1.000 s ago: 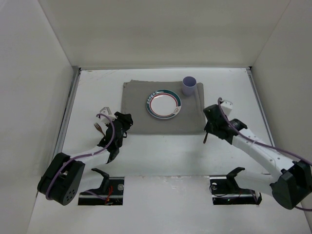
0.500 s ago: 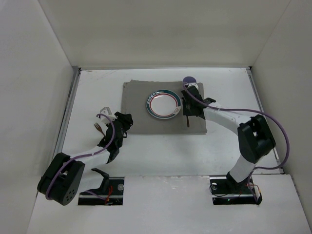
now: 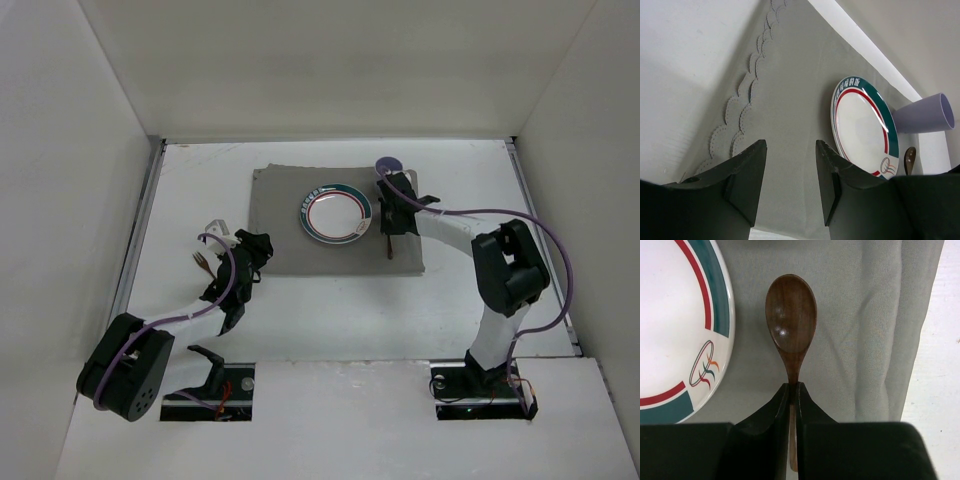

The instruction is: Set the dinner table for one person

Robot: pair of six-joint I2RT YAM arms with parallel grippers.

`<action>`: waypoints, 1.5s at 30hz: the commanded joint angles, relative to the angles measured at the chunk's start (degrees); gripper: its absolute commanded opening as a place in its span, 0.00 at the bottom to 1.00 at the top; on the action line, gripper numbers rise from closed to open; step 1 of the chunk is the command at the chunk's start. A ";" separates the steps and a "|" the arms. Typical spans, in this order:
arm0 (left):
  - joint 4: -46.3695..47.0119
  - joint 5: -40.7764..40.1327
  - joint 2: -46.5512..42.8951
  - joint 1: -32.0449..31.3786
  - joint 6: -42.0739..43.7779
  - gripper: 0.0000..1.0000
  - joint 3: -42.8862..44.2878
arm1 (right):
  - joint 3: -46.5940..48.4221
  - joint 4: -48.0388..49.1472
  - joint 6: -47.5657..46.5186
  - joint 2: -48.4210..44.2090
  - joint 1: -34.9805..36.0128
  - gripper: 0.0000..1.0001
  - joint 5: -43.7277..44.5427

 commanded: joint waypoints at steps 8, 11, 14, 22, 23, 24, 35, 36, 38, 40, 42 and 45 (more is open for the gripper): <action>2.12 0.43 0.43 -0.33 0.26 0.42 1.33 | 1.15 2.76 0.51 -3.38 0.06 0.33 0.57; 1.51 0.79 -0.70 -0.58 0.43 0.42 1.51 | 0.01 2.76 0.86 -6.54 0.15 0.36 1.71; 0.28 0.08 -0.36 -0.68 1.40 0.42 2.12 | -3.06 3.03 2.44 -12.69 1.81 0.45 5.22; -6.57 -4.04 1.49 -0.41 6.14 0.41 6.78 | -22.12 23.04 6.31 -29.92 13.75 0.56 11.64; -8.06 -5.18 0.97 -0.67 6.58 0.40 7.48 | -24.32 25.85 6.31 -31.24 15.51 0.50 11.91; -10.42 -6.06 0.09 -1.11 7.20 0.36 8.53 | -26.25 28.49 6.75 -32.55 17.01 0.40 12.17; -47.85 -14.41 -12.56 -1.21 7.03 0.12 18.65 | -36.99 46.27 4.38 -38.46 28.10 0.15 12.26; -51.45 -15.38 -13.88 -0.86 6.24 0.16 19.08 | -37.69 46.88 4.82 -38.54 28.45 0.17 12.35; -58.31 -16.79 -16.08 0.20 4.22 0.25 19.70 | -38.92 47.59 5.87 -38.89 28.71 0.20 12.17; -64.47 -16.97 -17.66 1.95 1.42 0.30 19.62 | -39.89 47.68 6.57 -39.94 28.80 0.28 12.00; -68.78 -16.27 -18.11 4.15 -1.57 0.31 18.83 | -40.33 47.76 7.28 -40.74 28.80 0.34 11.91; -70.82 -14.51 -16.62 7.31 -3.17 0.31 17.77 | -40.42 47.68 7.19 -40.92 28.80 0.41 11.73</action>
